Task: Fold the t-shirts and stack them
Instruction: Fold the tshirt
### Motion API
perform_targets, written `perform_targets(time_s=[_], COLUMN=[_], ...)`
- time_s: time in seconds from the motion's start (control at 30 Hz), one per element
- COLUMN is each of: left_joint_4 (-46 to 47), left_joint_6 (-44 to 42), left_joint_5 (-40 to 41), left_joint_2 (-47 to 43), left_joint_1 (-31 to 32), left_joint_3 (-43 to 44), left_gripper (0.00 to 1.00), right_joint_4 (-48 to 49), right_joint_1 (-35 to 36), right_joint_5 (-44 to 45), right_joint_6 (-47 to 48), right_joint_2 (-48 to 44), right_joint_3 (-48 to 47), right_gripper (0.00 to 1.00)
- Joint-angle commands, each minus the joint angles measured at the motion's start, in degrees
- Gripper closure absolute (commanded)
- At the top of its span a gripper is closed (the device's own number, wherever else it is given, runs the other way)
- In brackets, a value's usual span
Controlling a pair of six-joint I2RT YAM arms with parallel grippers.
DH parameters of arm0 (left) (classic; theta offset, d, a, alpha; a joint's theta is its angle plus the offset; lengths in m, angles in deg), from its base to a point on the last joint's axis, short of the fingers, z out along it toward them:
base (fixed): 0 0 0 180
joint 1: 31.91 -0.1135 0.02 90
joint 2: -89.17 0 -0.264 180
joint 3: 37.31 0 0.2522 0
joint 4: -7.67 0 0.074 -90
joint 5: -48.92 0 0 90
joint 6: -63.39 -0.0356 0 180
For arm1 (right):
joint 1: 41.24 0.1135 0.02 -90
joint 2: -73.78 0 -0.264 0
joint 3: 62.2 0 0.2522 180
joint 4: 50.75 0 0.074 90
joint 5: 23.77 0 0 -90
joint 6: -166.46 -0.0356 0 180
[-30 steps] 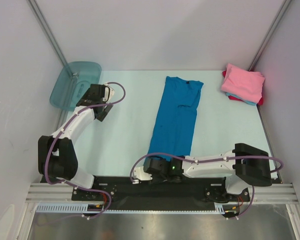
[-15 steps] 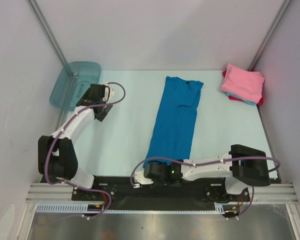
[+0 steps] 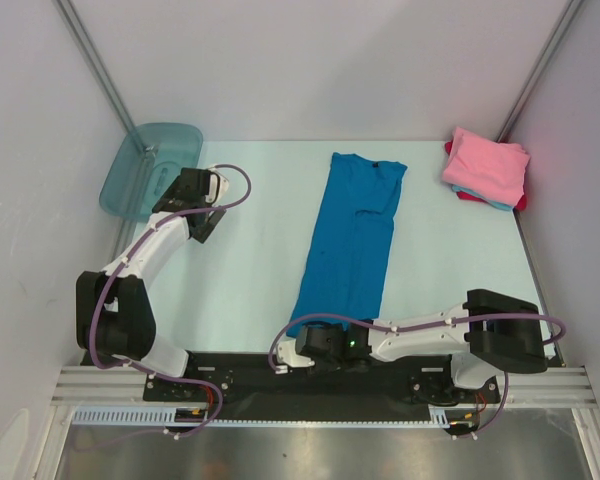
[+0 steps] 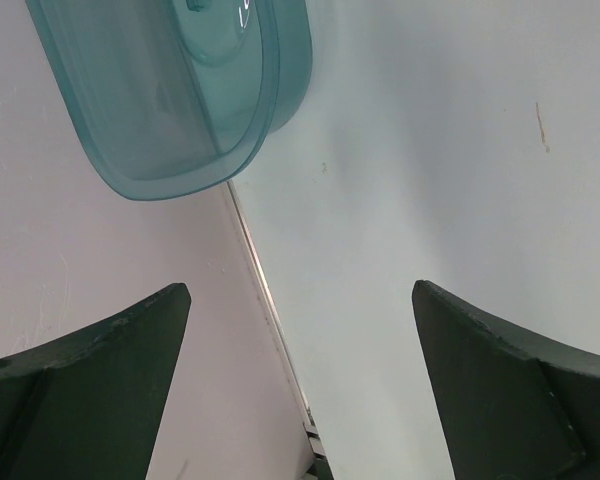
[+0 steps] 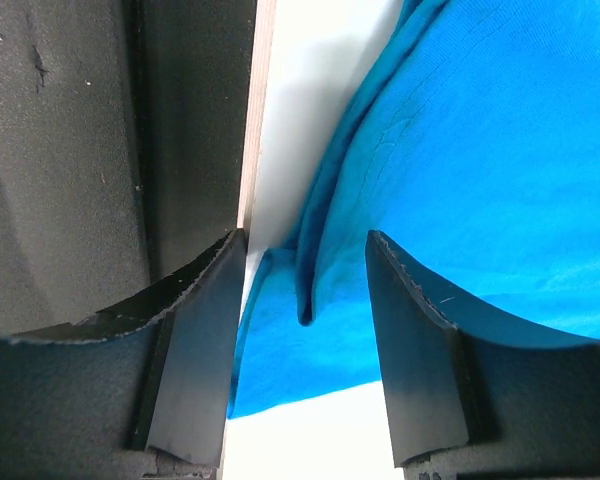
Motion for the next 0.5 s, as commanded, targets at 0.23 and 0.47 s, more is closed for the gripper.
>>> perform_targets(time_s=[0.23, 0.47], left_joint_4=[1.13, 1.22], left_joint_6=[-0.70, -0.97], left_joint_5=[0.99, 1.25], left_joint_2=[-0.83, -1.09], left_joint_1=[-0.12, -0.12], left_joint_3=[1.32, 1.14], left_gripper=[0.01, 0.00], right_joint_4=[2.10, 0.96], right_joint_1=[-3.09, -4.67], right_joint_5=[2.42, 0.57], right_joint_6=[0.58, 0.05], right_joint_2=[2.12, 5.20], right_joint_3=[0.76, 0.41], right_gripper=[0.44, 0.53])
